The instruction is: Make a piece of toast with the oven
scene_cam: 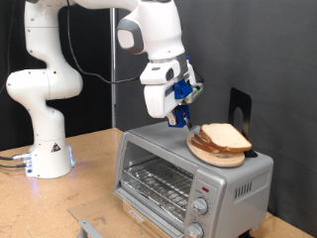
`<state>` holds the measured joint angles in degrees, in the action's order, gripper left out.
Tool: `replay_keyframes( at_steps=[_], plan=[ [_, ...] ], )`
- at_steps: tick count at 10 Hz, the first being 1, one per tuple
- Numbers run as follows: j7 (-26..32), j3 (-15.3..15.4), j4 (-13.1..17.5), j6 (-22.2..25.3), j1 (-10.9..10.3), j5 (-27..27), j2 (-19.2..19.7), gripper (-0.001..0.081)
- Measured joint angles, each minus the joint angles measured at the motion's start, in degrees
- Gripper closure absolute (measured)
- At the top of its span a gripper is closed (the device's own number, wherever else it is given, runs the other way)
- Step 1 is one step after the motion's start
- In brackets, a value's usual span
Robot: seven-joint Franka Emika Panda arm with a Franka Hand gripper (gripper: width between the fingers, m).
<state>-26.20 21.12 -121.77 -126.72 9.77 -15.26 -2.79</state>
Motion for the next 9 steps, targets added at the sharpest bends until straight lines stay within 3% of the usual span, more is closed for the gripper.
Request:
replay_keyframes(
  at_steps=[2,6,9],
  plan=[
    [-1.18,0.32,-0.05,-2.23,0.0,1.17,0.17,0.0413],
    [1.76,1.44,-2.02,-16.64,-0.47,-3.12,0.21,0.0413],
    [2.65,1.45,-2.04,-17.17,-0.53,-3.93,0.04,0.0413]
  ],
)
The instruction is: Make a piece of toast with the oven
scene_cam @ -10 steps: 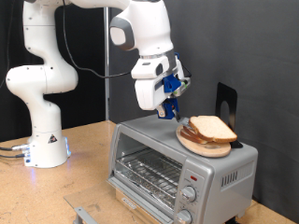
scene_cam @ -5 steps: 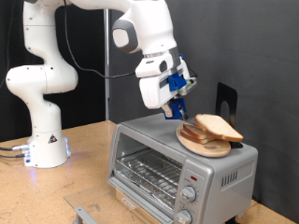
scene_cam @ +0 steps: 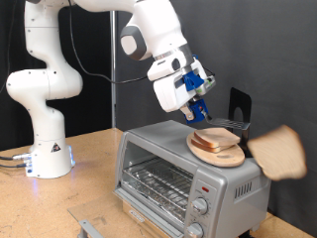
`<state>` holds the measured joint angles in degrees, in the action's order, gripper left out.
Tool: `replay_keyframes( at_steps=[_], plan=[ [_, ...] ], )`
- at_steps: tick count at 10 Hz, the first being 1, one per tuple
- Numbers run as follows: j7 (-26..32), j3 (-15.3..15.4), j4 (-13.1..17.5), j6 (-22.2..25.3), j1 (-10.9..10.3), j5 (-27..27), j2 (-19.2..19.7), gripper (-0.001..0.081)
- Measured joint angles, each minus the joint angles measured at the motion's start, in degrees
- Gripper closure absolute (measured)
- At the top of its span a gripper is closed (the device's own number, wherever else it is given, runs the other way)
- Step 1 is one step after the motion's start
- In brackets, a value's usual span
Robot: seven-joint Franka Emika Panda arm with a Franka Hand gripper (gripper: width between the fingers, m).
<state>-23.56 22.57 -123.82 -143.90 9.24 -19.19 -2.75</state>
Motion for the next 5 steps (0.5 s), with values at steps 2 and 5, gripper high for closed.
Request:
replay_keyframes(
  at_steps=[2,5],
  plan=[
    [0.0,-0.02,0.0,0.11,0.04,0.0,-0.05,0.0413],
    [0.0,-0.15,0.0,0.51,0.11,-0.02,-0.13,0.0413]
  ],
)
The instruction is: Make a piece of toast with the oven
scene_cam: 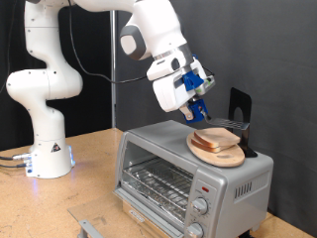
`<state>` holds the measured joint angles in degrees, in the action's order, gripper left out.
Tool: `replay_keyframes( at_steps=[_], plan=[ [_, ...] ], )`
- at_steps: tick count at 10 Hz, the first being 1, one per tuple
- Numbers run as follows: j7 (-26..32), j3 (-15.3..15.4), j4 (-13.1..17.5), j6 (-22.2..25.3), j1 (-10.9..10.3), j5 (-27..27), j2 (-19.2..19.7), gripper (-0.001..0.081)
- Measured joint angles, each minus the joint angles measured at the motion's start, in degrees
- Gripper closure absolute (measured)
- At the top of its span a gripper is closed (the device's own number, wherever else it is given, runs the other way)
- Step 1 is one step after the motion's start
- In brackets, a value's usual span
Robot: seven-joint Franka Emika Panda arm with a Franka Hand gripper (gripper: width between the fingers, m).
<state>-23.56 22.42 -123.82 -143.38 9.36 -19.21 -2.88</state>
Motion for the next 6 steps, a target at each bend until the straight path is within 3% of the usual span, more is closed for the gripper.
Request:
replay_keyframes(
  at_steps=[3,6],
  plan=[
    [1.88,-0.57,0.0,3.64,0.31,-1.2,-0.8,0.0413],
    [10.87,-3.54,-0.69,17.39,0.98,-3.24,-4.71,0.0413]
  ],
)
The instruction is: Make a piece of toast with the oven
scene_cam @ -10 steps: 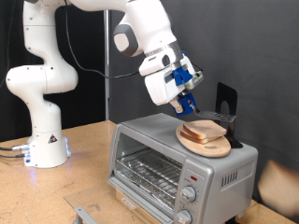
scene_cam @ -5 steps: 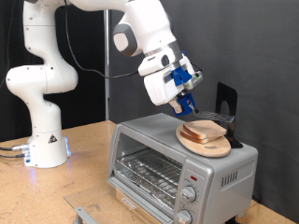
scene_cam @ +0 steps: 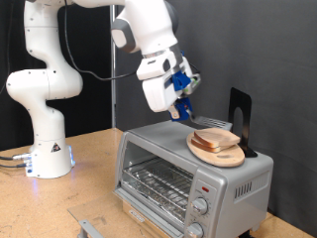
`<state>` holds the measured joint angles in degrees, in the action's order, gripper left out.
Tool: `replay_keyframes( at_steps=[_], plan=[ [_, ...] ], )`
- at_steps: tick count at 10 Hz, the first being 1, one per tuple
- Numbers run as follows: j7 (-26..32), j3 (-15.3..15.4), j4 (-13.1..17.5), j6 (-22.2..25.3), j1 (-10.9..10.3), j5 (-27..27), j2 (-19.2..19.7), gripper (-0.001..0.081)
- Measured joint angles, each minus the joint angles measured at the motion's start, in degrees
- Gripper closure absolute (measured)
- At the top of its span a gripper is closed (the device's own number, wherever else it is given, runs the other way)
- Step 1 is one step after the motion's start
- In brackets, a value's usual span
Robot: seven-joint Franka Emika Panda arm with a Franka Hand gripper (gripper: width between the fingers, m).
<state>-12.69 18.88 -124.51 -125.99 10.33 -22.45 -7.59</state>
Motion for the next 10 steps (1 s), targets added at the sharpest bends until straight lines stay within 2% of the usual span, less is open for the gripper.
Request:
replay_keyframes(
  at_steps=[1,3,4,5,7,10],
  plan=[
    [1.24,-0.51,-0.25,4.48,0.31,0.55,-1.49,0.0413],
    [1.11,-0.27,-0.76,1.63,0.3,-0.37,-1.27,0.0413],
    [3.33,-0.44,-1.37,1.84,0.27,-1.62,-1.76,0.0413],
    [7.69,-1.07,-2.58,3.55,0.24,-3.23,-3.19,0.0413],
    [17.11,-3.21,-5.12,9.86,0.22,-4.94,-7.35,0.0413],
    [25.08,-6.55,-8.82,16.76,0.28,-5.12,-13.33,0.0413]
  ],
)
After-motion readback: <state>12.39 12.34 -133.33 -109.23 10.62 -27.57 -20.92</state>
